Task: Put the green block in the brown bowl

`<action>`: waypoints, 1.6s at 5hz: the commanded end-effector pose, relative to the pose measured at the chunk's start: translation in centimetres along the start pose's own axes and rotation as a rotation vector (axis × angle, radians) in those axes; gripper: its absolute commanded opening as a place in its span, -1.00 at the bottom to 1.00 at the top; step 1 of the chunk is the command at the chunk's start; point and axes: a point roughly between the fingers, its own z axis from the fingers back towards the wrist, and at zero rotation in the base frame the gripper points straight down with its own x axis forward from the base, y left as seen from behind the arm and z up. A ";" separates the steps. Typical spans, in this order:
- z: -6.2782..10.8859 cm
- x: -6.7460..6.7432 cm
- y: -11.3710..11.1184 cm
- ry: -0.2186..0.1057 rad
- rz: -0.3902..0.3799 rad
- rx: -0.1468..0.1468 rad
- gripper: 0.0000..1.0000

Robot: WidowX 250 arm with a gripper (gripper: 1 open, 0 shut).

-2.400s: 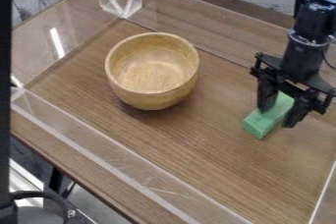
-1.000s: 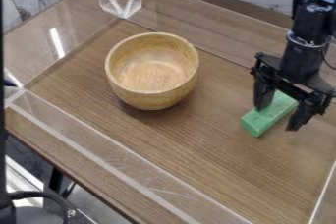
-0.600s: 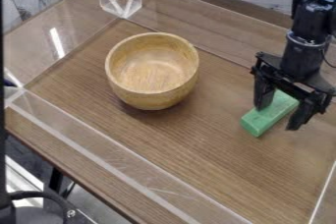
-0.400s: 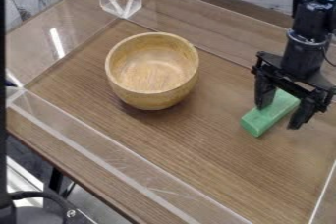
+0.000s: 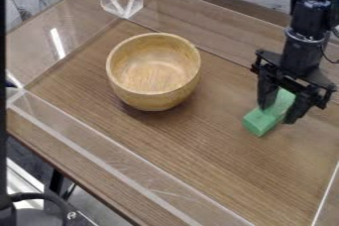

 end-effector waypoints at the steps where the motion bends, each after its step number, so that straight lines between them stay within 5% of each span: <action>1: 0.0 0.3 0.6 -0.023 -0.005 -0.003 -1.00; 5: 8.1 -2.0 3.2 -0.169 0.041 0.014 -1.00; 6: 7.6 -1.5 2.9 -0.165 0.028 0.010 1.00; 8: 6.3 -0.7 1.9 -0.158 -0.007 -0.005 1.00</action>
